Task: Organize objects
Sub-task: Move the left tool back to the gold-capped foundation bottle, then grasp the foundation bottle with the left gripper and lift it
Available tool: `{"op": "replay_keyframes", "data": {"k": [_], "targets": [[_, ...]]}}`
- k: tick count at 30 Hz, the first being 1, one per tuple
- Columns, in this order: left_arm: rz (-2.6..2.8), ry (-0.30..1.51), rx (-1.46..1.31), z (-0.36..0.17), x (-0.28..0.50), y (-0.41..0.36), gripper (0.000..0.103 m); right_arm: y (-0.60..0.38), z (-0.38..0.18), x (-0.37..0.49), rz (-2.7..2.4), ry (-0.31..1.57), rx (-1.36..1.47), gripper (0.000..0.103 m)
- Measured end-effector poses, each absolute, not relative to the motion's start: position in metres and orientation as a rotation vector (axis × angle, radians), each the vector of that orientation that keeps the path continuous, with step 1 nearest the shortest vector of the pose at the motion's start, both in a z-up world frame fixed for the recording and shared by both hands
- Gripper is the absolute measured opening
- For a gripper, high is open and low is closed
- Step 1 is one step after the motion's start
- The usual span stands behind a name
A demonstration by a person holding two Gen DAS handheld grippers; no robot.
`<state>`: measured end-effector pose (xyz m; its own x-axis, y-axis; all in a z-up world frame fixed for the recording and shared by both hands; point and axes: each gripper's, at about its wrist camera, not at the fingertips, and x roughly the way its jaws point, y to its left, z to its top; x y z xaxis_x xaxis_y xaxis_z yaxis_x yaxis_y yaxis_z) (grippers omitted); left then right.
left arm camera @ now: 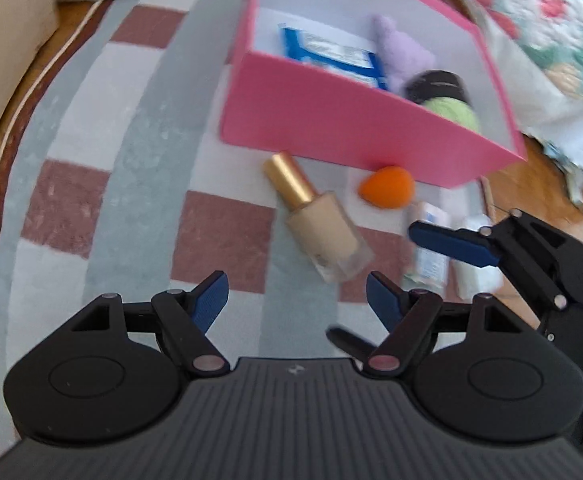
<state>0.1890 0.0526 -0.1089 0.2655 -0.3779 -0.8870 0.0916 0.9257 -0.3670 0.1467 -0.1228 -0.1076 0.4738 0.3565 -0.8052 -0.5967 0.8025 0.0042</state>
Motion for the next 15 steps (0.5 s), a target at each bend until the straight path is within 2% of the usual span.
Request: {"op": "replay_keyframes", "data": {"k": [5, 12, 14, 15], "targets": [[-0.284, 1.245, -0.309, -0.127, 0.192, 0.052, 0.072, -0.121, -0.140, 0.157, 0.521, 0.862, -0.335, 0.079], [-0.268, 1.229, -0.322, -0.142, 0.200, 0.050, 0.072, -0.131, -0.161, 0.170, 0.518, 0.942, -0.265, 0.077], [-0.268, 1.225, -0.323, -0.145, 0.203, 0.050, 0.072, -0.135, -0.164, 0.175, 0.503, 0.958, -0.220, 0.073], [-0.270, 1.223, -0.326, -0.147, 0.204, 0.050, 0.071, -0.136, -0.165, 0.177, 0.499, 0.969, -0.197, 0.067]]}}
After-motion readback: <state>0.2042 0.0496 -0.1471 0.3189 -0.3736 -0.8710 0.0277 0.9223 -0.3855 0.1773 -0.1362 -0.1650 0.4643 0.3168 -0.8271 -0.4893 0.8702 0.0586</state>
